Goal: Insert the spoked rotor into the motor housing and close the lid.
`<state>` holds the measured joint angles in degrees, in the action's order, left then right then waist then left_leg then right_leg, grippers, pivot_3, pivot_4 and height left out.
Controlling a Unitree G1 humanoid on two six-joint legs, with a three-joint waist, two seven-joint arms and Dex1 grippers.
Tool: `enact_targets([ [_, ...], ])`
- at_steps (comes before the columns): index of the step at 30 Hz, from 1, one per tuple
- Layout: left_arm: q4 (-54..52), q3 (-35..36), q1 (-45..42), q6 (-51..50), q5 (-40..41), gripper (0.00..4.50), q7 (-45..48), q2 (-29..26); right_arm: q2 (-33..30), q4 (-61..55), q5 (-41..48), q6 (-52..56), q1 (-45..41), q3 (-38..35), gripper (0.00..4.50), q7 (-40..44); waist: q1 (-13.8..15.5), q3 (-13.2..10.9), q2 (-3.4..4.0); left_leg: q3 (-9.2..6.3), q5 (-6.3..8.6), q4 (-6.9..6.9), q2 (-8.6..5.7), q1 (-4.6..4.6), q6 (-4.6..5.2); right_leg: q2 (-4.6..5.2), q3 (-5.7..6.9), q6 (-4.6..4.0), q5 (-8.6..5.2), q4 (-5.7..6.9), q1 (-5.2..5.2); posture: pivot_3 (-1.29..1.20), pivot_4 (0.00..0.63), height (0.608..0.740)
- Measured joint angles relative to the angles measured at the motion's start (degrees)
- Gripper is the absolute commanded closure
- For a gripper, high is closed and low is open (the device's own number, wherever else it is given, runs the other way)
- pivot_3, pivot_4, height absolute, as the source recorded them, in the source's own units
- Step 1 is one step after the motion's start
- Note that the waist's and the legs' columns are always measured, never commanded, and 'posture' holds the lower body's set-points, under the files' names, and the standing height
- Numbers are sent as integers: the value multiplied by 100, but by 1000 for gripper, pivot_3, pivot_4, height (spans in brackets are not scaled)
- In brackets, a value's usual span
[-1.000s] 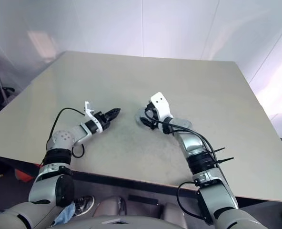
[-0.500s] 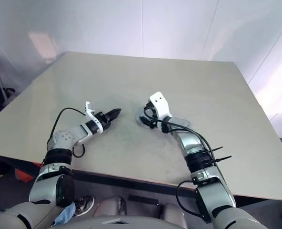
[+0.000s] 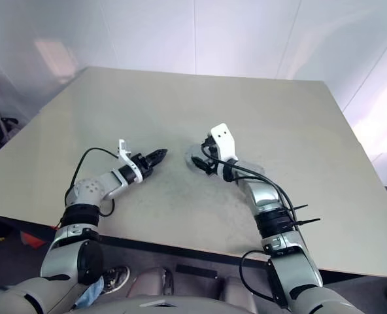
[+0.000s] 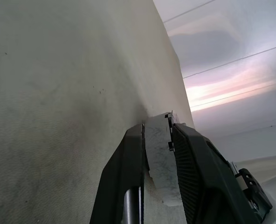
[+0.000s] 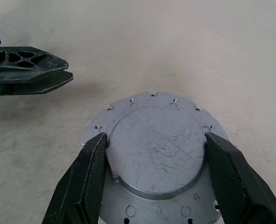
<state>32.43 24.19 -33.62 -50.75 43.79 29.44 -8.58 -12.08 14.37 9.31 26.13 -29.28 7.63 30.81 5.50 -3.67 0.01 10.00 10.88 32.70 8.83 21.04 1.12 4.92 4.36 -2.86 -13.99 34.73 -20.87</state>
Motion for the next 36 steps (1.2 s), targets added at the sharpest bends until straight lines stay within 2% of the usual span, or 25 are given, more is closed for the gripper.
enact_targets([
  [10, -43, -89, 8, -2, -3, 3496, -4, 7, 34, -156, 213, 15, 73, -187, 1333, 93, 1, -2, -2, 2, -1, 3, 1, 30, -1, 0, 4, -1, 0, -2, -26, 0, 0, 740],
  [36, -271, -115, 106, -115, 1, 3496, -138, 41, -244, -164, -264, -63, 105, 167, 1333, 133, 28, -2, -3, 1, 4, 32, 1, 24, 9, 2, 7, 0, 0, 3, -2, 0, 0, 740],
])
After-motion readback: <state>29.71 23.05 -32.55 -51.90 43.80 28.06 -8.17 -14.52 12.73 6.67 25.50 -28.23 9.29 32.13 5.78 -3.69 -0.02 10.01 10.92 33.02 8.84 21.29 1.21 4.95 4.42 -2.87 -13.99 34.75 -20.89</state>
